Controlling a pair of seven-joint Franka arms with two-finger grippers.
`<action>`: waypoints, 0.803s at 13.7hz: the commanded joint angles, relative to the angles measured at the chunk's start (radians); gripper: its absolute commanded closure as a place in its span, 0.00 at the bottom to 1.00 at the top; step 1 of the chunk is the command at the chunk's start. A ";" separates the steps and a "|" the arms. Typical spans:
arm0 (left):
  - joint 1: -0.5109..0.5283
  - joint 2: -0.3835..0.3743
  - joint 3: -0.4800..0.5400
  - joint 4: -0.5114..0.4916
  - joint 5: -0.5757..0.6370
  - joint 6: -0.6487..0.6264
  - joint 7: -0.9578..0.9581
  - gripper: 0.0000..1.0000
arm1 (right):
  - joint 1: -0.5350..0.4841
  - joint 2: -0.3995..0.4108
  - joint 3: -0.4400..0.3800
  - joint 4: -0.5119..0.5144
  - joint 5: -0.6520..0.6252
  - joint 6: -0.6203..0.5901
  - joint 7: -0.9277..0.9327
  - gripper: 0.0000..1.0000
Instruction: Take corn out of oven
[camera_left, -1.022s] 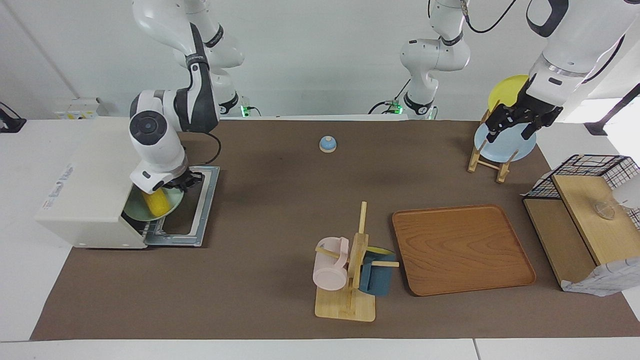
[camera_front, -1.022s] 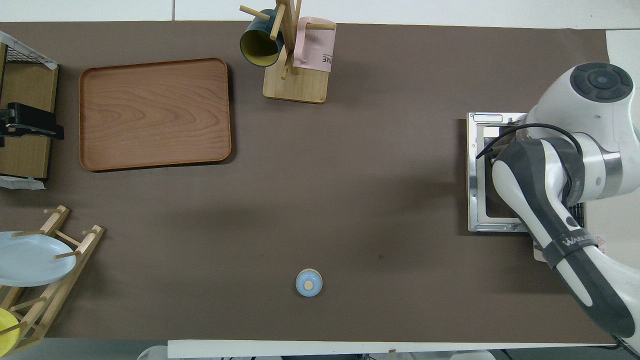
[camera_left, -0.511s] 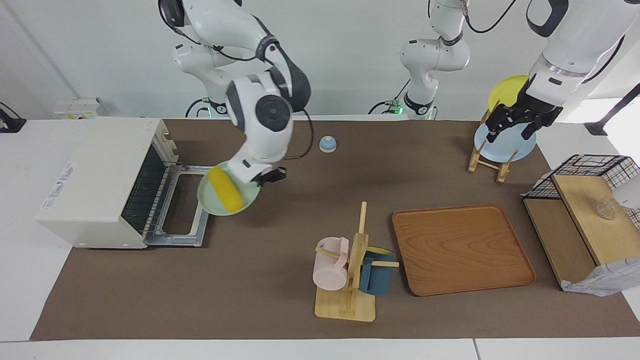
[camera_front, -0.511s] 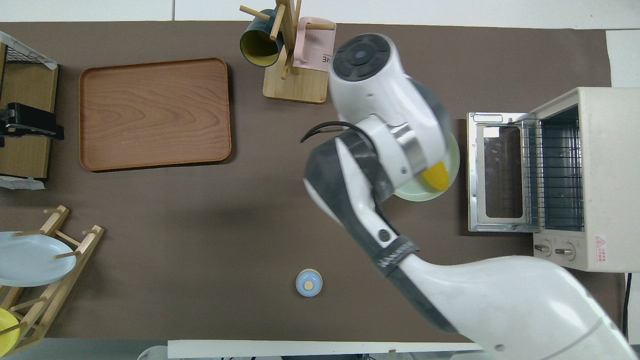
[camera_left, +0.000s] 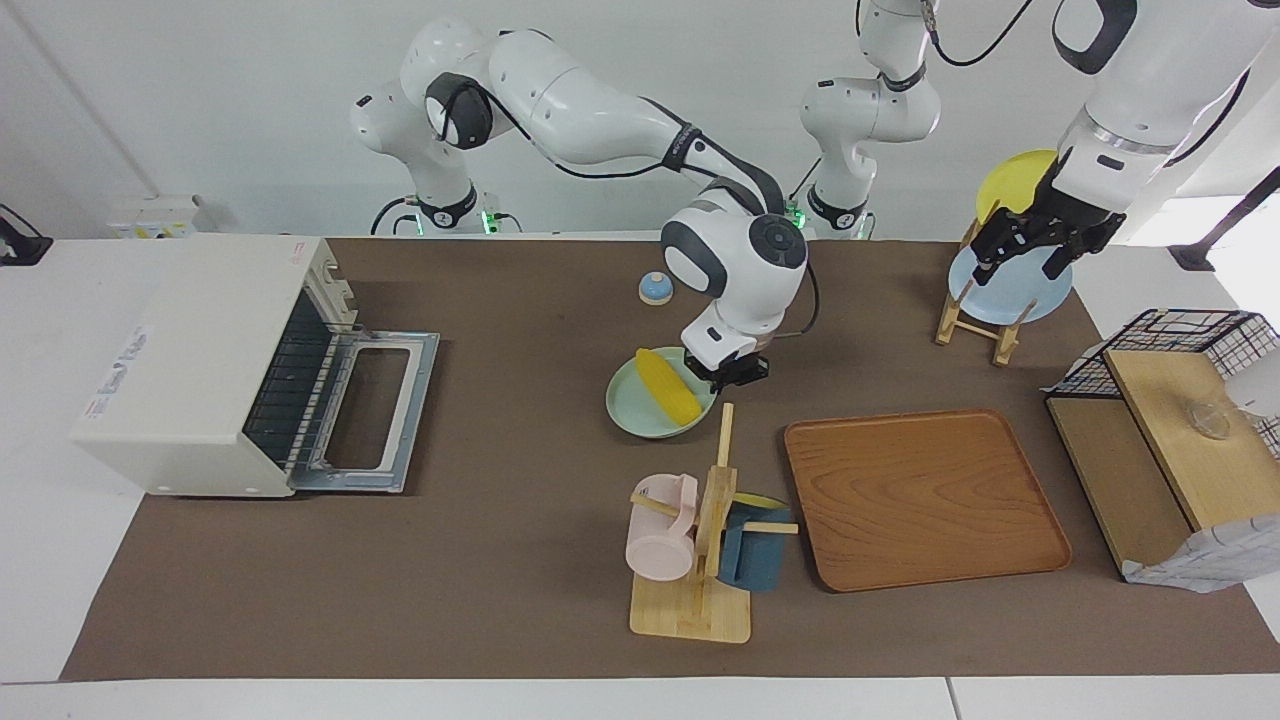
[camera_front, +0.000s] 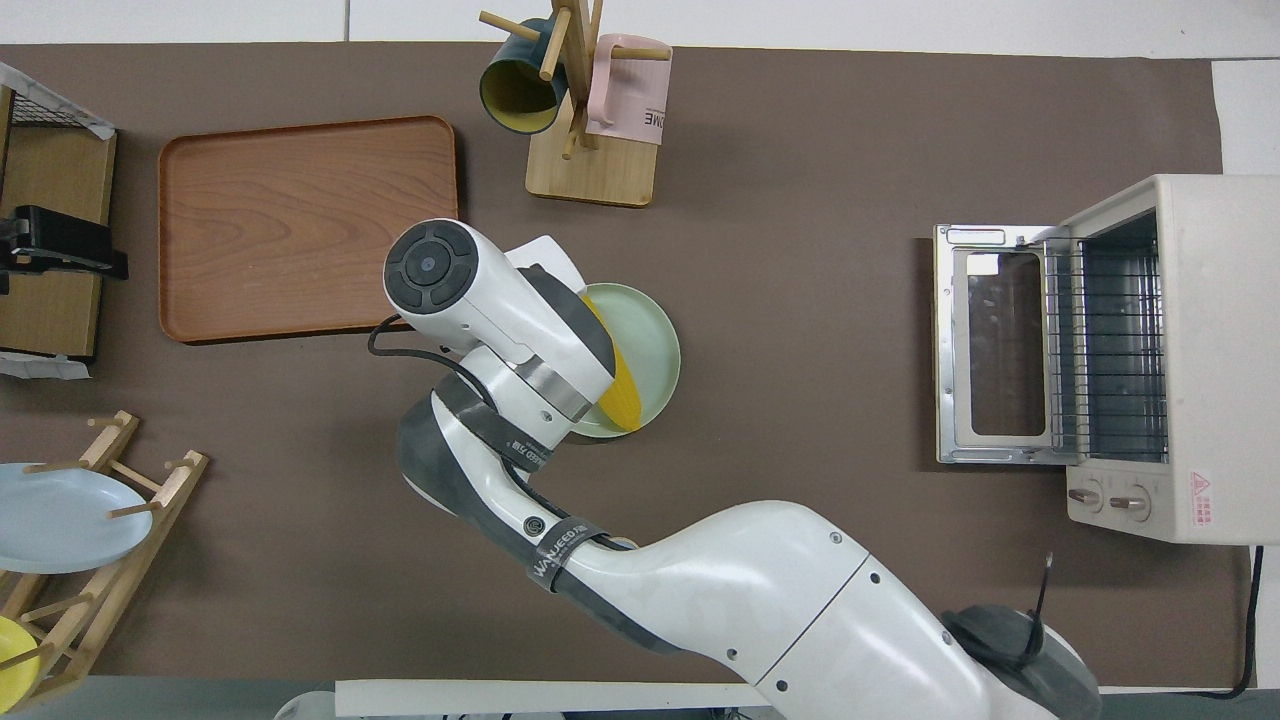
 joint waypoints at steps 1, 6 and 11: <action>0.003 -0.016 0.000 -0.015 0.011 -0.005 0.005 0.00 | -0.031 -0.009 0.014 -0.015 0.016 0.069 0.025 0.22; -0.009 -0.059 -0.006 -0.071 0.011 -0.105 -0.088 0.00 | -0.200 -0.286 -0.003 -0.193 0.010 -0.133 -0.294 0.01; -0.269 -0.161 -0.049 -0.485 0.011 0.307 -0.588 0.00 | -0.461 -0.578 -0.001 -0.780 0.011 0.083 -0.666 0.45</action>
